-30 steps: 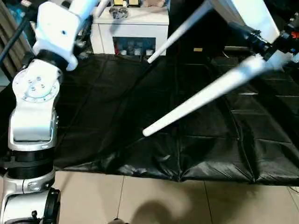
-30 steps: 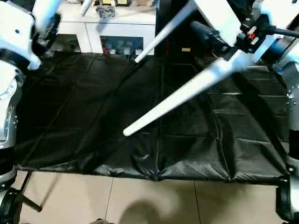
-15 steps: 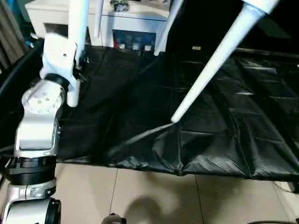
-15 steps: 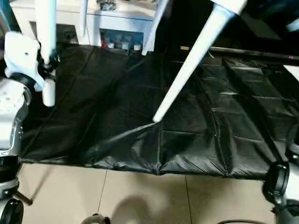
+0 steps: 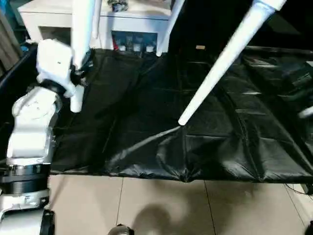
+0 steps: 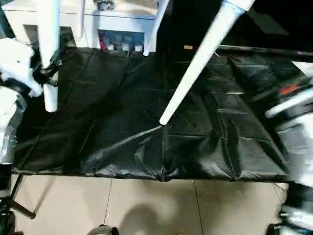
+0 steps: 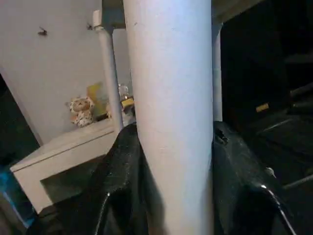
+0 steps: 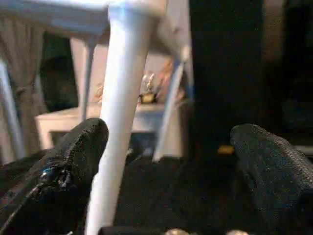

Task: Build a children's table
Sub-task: Flip table

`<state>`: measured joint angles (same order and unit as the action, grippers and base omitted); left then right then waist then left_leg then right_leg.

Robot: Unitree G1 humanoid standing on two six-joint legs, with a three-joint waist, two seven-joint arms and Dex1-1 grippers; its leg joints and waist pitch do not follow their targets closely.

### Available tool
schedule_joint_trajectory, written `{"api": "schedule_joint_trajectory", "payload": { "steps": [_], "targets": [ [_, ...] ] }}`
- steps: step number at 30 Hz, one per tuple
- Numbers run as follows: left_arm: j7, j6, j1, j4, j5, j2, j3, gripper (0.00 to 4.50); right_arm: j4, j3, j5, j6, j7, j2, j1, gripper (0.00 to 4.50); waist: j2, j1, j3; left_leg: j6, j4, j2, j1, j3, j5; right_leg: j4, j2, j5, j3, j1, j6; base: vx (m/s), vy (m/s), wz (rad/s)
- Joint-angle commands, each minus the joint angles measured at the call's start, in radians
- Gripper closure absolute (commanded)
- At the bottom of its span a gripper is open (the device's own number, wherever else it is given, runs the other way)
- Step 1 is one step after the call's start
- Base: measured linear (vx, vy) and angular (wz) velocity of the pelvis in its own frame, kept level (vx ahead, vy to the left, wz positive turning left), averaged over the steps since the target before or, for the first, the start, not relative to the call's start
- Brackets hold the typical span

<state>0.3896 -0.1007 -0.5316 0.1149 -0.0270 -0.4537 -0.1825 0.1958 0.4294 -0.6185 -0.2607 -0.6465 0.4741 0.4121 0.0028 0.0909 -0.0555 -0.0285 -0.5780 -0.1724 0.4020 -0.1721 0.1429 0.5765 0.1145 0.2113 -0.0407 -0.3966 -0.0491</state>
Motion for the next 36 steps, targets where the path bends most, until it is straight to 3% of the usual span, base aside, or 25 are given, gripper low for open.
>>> {"api": "schedule_joint_trajectory", "payload": {
  "steps": [1,4,5,7,8,9,10,11,14,15,16,17,18,21,23,24,25,26,27,28,29,30,31,36],
  "targets": [
    [0.072,0.013,0.023,0.045,0.023,-0.016,0.064,2.8,0.049,-0.03,0.019,0.005,-0.027,-0.02,0.029,0.0,0.004,-0.005,0.055,-0.092,0.088,-0.038,-0.06,0.021,0.648,-0.088,0.021,0.409,0.011,-0.011,0.126,0.0,0.0,0.0],
    [0.087,0.022,0.027,0.054,0.013,-0.024,0.061,2.8,0.136,-0.052,0.048,0.036,-0.054,-0.044,0.08,0.0,0.008,-0.005,0.054,-0.101,0.092,-0.039,-0.056,0.022,0.655,-0.08,0.019,0.385,0.012,-0.01,0.138,0.0,0.0,0.0],
    [0.103,0.031,0.033,0.056,0.008,-0.037,0.062,2.8,0.218,-0.073,0.064,0.059,-0.083,-0.063,0.134,0.0,0.002,-0.008,0.043,-0.104,0.094,-0.038,-0.053,0.023,0.675,-0.08,0.02,0.394,0.011,-0.016,0.14,0.0,0.0,0.0],
    [0.108,0.032,0.034,0.056,0.005,-0.04,0.061,2.8,0.244,-0.08,0.07,0.066,-0.093,-0.07,0.152,0.0,0.007,-0.009,0.042,-0.109,0.097,-0.038,-0.055,0.026,0.7,-0.082,0.021,0.421,0.009,-0.013,0.135,0.0,0.0,0.0],
    [0.126,0.033,0.044,0.051,-0.002,-0.053,0.062,2.8,0.339,-0.116,0.103,0.097,-0.113,-0.082,0.21,0.0,-0.003,-0.005,0.029,-0.107,0.097,-0.039,-0.062,0.023,0.72,-0.089,0.021,0.445,0.012,-0.028,0.126,0.0,0.0,0.0],
    [0.136,0.03,0.051,0.042,-0.008,-0.058,0.061,2.8,0.382,-0.132,0.117,0.115,-0.125,-0.088,0.235,0.0,0.0,-0.007,0.029,-0.109,0.096,-0.038,-0.064,0.025,0.732,-0.087,0.022,0.461,0.011,-0.028,0.127,0.0,0.0,0.0],
    [0.148,0.024,0.06,0.031,-0.015,-0.064,0.061,2.8,0.428,-0.144,0.128,0.128,-0.14,-0.095,0.261,0.0,0.001,-0.009,0.022,-0.113,0.1,-0.038,-0.061,0.028,0.752,-0.089,0.021,0.484,0.007,-0.025,0.121,0.0,0.0,0.0],
    [0.148,0.024,0.06,0.031,-0.015,-0.064,0.061,2.8,0.428,-0.144,0.128,0.128,-0.14,-0.095,0.261,0.0,-0.006,-0.008,0.015,-0.113,0.103,-0.039,-0.062,0.028,0.765,-0.092,0.021,0.495,0.006,-0.028,0.116,0.0,0.0,0.0],
    [0.185,0.016,0.096,-0.003,-0.028,-0.098,0.064,2.8,0.573,-0.185,0.173,0.185,-0.176,-0.121,0.343,0.0,-0.013,-0.007,-0.01,-0.121,0.114,-0.043,-0.062,0.033,0.817,-0.095,0.022,0.53,0.005,-0.035,0.109,0.0,0.0,0.0],
    [0.194,0.012,0.105,-0.011,-0.033,-0.108,0.065,2.8,0.611,-0.195,0.189,0.201,-0.18,-0.126,0.365,0.0,-0.011,-0.006,-0.012,-0.123,0.115,-0.042,-0.065,0.034,0.827,-0.095,0.019,0.53,0.003,-0.036,0.108,0.0,0.0,0.0],
    [0.203,0.007,0.114,-0.023,-0.039,-0.117,0.064,2.8,0.646,-0.203,0.208,0.22,-0.174,-0.13,0.385,0.0,-0.017,-0.006,-0.023,-0.127,0.12,-0.043,-0.065,0.034,0.84,-0.094,0.02,0.525,0.003,-0.04,0.111,0.0,0.0,0.0],
    [0.203,0.007,0.114,-0.023,-0.039,-0.117,0.064,2.8,0.646,-0.203,0.208,0.22,-0.174,-0.13,0.385,0.0,-0.015,-0.006,-0.025,-0.127,0.124,-0.043,-0.063,0.035,0.844,-0.093,0.017,0.524,0.001,-0.035,0.111,0.0,0.0,0.0],
    [0.218,-0.003,0.129,-0.042,-0.05,-0.13,0.064,2.8,0.723,-0.206,0.241,0.258,-0.156,-0.136,0.429,0.0,-0.022,0.001,-0.038,-0.126,0.129,-0.045,-0.069,0.028,0.821,-0.097,0.023,0.495,0.009,-0.043,0.12,0.0,0.0,0.0],
    [0.241,-0.014,0.171,-0.084,-0.058,-0.153,0.065,2.8,0.796,-0.227,0.264,0.288,-0.19,-0.148,0.481,0.0,-0.019,0.008,-0.049,-0.131,0.137,-0.047,-0.063,0.031,0.832,-0.091,0.024,0.512,0.006,-0.037,0.126,0.0,0.0,0.0],
    [0.243,-0.016,0.172,-0.083,-0.065,-0.155,0.063,2.8,0.791,-0.24,0.253,0.278,-0.258,-0.154,0.49,0.0,-0.019,0.02,-0.05,-0.129,0.138,-0.048,-0.067,0.022,0.789,-0.094,0.029,0.475,0.016,-0.04,0.131,0.0,0.0,0.0],
    [0.245,-0.014,0.17,-0.079,-0.066,-0.158,0.064,2.8,0.76,-0.265,0.245,0.258,-0.34,-0.152,0.48,0.0,-0.035,0.025,-0.057,-0.11,0.133,-0.05,-0.066,0.015,0.706,-0.096,0.036,0.436,0.029,-0.041,0.136,0.0,0.0,0.0],
    [0.246,-0.013,0.169,-0.076,-0.065,-0.16,0.065,2.8,0.738,-0.281,0.242,0.245,-0.39,-0.15,0.471,0.0,-0.032,0.03,-0.062,-0.11,0.135,-0.052,-0.06,0.017,0.685,-0.091,0.038,0.43,0.03,-0.037,0.134,0.0,0.0,0.0],
    [0.241,-0.015,0.167,-0.074,-0.07,-0.16,0.063,2.8,0.694,-0.302,0.235,0.229,-0.453,-0.144,0.448,0.0,-0.044,0.032,-0.063,-0.103,0.138,-0.053,-0.052,0.013,0.631,-0.087,0.034,0.404,0.031,-0.03,0.125,0.0,0.0,0.0],
    [0.238,-0.014,0.168,-0.073,-0.073,-0.161,0.064,2.8,0.639,-0.317,0.22,0.208,-0.503,-0.136,0.416,0.0,-0.05,0.038,-0.057,-0.096,0.137,-0.055,-0.048,0.01,0.572,-0.079,0.036,0.373,0.033,-0.024,0.126,0.0,0.0,0.0],
    [0.237,-0.013,0.168,-0.071,-0.074,-0.162,0.065,2.8,0.615,-0.323,0.213,0.199,-0.523,-0.132,0.401,0.0,-0.047,0.041,-0.06,-0.094,0.138,-0.056,-0.048,0.009,0.549,-0.077,0.035,0.356,0.034,-0.026,0.127,0.0,0.0,0.0],
    [0.233,-0.01,0.169,-0.066,-0.074,-0.163,0.065,2.8,0.547,-0.336,0.196,0.173,-0.55,-0.122,0.36,0.0,-0.051,0.042,-0.053,-0.09,0.134,-0.058,-0.051,0.003,0.504,-0.073,0.033,0.313,0.035,-0.023,0.137,0.0,0.0,0.0],
    [0.233,-0.01,0.169,-0.066,-0.074,-0.163,0.065,2.8,0.547,-0.336,0.196,0.173,-0.55,-0.122,0.36,0.0,-0.05,0.043,-0.056,-0.087,0.133,-0.058,-0.049,0.001,0.48,-0.071,0.031,0.288,0.035,-0.022,0.138,0.0,0.0,0.0],
    [0.228,-0.004,0.168,-0.053,-0.073,-0.166,0.064,2.8,0.465,-0.353,0.186,0.167,-0.573,-0.112,0.301,0.0,-0.057,0.044,-0.047,-0.073,0.128,-0.058,-0.051,-0.009,0.416,-0.065,0.03,0.242,0.036,-0.019,0.146,0.0,0.0,0.0],
    [0.224,-0.002,0.17,-0.032,-0.071,-0.169,0.066,2.8,0.411,-0.355,0.189,0.177,-0.575,-0.112,0.252,0.0,-0.064,0.039,-0.039,-0.049,0.12,-0.056,-0.04,-0.011,0.333,-0.06,0.031,0.236,0.039,-0.012,0.159,0.012,-0.005,0.0]
  ]
}}
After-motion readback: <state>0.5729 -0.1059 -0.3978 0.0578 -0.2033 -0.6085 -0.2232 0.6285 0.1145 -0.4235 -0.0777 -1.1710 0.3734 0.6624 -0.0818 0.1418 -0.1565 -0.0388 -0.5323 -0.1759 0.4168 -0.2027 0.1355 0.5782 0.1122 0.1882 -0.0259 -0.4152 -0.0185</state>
